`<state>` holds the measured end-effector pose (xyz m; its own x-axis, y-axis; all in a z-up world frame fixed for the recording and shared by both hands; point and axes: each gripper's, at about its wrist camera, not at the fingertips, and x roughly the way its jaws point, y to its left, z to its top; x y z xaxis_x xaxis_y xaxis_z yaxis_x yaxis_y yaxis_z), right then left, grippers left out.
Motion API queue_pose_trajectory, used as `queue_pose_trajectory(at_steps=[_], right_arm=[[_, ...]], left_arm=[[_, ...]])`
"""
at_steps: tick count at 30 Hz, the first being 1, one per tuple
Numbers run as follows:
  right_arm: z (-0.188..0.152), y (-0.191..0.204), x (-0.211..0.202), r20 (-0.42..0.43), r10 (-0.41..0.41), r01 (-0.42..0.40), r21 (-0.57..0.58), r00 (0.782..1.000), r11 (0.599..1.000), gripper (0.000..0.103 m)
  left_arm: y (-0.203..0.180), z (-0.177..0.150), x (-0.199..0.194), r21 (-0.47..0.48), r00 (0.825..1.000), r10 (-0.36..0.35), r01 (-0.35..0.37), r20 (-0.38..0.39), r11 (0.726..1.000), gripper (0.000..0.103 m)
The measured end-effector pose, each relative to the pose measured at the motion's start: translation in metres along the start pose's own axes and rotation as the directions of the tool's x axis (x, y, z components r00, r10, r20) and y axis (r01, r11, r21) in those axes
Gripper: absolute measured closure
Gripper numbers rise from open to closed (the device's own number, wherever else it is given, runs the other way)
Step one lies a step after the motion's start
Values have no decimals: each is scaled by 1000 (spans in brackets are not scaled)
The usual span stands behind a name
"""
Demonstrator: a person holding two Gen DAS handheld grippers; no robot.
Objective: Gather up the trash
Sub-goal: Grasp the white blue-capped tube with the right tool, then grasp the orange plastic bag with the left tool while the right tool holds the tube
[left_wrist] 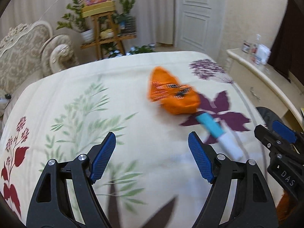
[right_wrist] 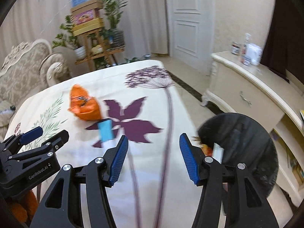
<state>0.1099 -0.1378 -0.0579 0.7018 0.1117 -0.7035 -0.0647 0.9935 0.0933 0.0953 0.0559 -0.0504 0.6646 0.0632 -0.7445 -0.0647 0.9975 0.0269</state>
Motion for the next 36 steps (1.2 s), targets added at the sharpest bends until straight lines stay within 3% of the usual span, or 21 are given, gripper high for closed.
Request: queue_pose_trajectory(at_steps=[13, 20, 36], right_arm=[[-5, 54, 30, -87, 50, -60, -112, 995, 992, 61], [-11, 59, 38, -126, 51, -67, -129, 991, 989, 83], [13, 34, 26, -51, 38, -42, -78, 998, 996, 85]], left_arm=[[48, -11, 11, -91, 999, 32, -36, -39, 995, 26], [48, -11, 13, -96, 999, 14, -18, -40, 995, 26], [16, 7, 10, -70, 998, -53, 52, -23, 996, 26]])
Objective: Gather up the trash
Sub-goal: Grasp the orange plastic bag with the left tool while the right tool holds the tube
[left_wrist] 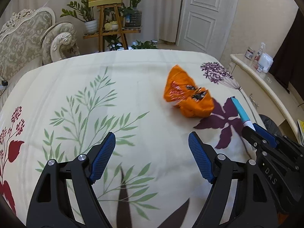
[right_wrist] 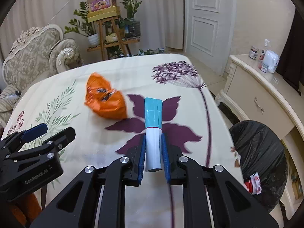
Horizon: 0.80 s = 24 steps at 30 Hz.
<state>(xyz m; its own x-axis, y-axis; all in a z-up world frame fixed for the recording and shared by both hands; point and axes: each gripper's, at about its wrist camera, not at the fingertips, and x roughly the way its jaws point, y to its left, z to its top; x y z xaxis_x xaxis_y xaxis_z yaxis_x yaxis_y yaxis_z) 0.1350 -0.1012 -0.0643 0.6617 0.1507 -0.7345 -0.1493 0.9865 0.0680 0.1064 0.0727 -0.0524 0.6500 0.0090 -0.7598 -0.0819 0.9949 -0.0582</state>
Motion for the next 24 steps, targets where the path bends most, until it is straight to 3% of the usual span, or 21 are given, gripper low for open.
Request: queue_pose_trajectory(at_steps=[16, 22, 24], right_arm=[[24, -37, 11, 41, -7, 5, 57, 999, 998, 85], [26, -49, 16, 44, -1, -3, 82, 999, 997, 85], [27, -50, 17, 42, 0, -4, 87, 999, 996, 85]], left_arm=[[-47, 49, 17, 41, 999, -32, 30, 34, 999, 25], [-60, 60, 41, 60, 1000, 13, -14, 17, 998, 24], [-61, 59, 53, 60, 999, 36, -35, -15, 998, 19]])
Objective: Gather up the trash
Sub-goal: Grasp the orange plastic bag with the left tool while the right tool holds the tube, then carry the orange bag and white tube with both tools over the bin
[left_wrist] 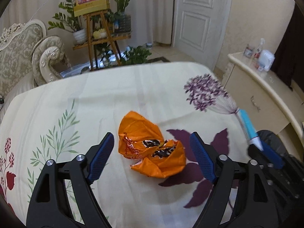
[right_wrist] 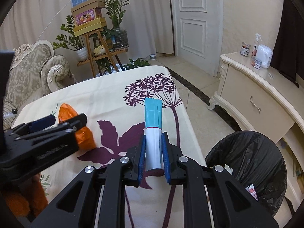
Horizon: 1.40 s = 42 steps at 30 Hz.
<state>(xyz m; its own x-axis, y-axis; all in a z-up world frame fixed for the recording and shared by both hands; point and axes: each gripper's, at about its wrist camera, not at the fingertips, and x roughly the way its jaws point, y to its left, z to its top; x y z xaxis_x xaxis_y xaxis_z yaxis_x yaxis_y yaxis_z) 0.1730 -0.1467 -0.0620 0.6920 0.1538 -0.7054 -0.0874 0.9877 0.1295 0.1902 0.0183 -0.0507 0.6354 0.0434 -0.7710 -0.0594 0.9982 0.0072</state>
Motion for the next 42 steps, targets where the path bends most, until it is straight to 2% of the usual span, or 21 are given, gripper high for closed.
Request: queue_pose_trajectory(at_steps=[5, 7, 9, 15, 42], right_arm=[[-1, 0, 1, -8, 5, -5, -2, 1000, 1000, 85], [-2, 0, 1, -11, 8, -8, -4, 1000, 1000, 85], [-4, 1, 1, -14, 8, -8, -5, 1000, 1000, 85], [-8, 4, 0, -20, 11, -11, -10, 1000, 1000, 85], [-56, 22, -39, -53, 13, -15, -26, 998, 1000, 85]], left_arm=[[6, -10, 13, -28, 999, -21, 20, -47, 999, 19], [10, -13, 12, -43, 999, -36, 34, -39, 999, 21], [11, -14, 10, -37, 999, -40, 39, -27, 999, 27], [13, -19, 3, -13, 997, -71, 71, -20, 997, 34], [34, -71, -54, 21, 997, -80, 80, -17, 997, 35]])
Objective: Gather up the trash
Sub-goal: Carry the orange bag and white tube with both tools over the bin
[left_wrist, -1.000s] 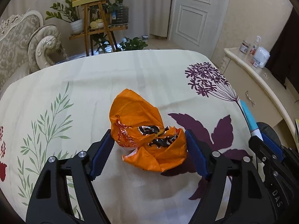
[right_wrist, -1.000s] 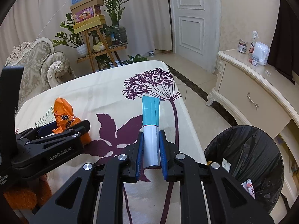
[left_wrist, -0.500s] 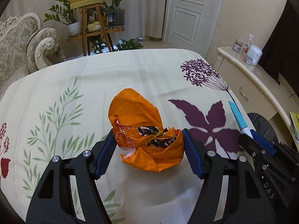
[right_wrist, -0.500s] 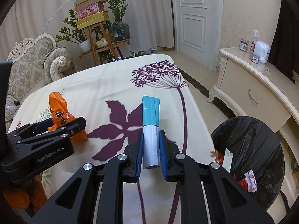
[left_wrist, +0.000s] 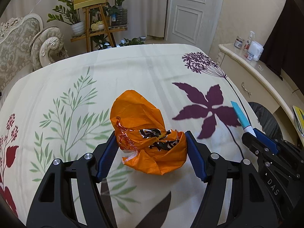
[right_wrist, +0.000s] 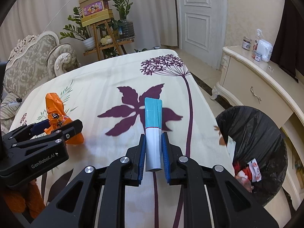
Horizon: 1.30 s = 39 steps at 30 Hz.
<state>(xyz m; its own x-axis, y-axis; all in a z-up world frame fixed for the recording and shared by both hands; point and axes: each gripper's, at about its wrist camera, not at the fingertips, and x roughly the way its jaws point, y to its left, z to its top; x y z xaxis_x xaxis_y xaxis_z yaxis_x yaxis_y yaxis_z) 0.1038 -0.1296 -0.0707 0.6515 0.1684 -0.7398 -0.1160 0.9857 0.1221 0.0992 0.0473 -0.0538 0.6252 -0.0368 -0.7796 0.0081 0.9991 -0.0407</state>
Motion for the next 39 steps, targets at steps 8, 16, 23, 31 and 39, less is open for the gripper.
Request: queue_pose_trajectory(at_steps=[8, 16, 23, 31, 39], right_arm=[[-16, 0, -11, -2, -4, 4, 5, 1000, 1000, 85], [-33, -7, -26, 3, -13, 12, 27, 1000, 1000, 85], [-37, -23, -41, 28, -41, 39, 59, 999, 998, 85], [-36, -66, -61, 62, -135, 127, 126, 989, 984, 85], [-33, -114, -72, 76, -241, 223, 192, 967, 956, 85]], left_arm=[[-5, -18, -11, 13, 1000, 0, 0, -4, 1000, 35], [-15, -34, -20, 29, 1000, -8, 8, 1, 1000, 35], [-38, -35, -29, 54, 999, -42, 40, 29, 998, 35], [-91, -22, -29, 136, 991, -125, 116, 57, 984, 35], [-152, -5, -22, 222, 976, -201, 179, 83, 959, 35]])
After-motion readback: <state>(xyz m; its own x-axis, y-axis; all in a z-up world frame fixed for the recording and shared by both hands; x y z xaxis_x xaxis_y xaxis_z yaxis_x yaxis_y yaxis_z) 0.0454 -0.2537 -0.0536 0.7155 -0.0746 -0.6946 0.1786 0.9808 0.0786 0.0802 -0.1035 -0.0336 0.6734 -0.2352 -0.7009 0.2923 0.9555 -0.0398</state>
